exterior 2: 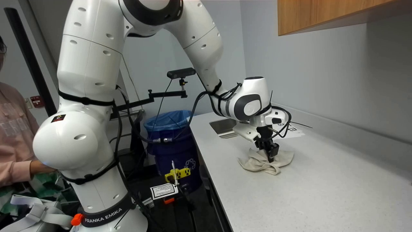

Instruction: Use the towel to wipe the counter

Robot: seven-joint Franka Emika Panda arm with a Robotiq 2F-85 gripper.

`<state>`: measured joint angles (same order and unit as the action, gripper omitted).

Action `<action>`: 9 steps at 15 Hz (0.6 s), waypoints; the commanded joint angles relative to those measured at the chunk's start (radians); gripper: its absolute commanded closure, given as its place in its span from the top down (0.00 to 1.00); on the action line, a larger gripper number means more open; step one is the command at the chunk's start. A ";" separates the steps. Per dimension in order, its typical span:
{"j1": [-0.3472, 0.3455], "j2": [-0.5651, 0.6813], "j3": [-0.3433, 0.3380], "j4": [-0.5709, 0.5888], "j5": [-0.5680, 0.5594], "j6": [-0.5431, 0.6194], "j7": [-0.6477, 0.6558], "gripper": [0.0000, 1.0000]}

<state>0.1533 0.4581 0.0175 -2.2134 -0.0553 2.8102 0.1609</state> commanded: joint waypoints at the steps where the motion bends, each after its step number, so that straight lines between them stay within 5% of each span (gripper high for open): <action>1: 0.005 -0.017 -0.009 -0.014 0.009 0.033 0.012 0.10; 3: -0.002 -0.038 -0.006 -0.022 0.019 0.037 0.011 0.00; 9: -0.032 -0.128 0.000 -0.063 0.060 0.058 0.012 0.02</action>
<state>0.1367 0.3992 0.0165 -2.2239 -0.0215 2.8308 0.1668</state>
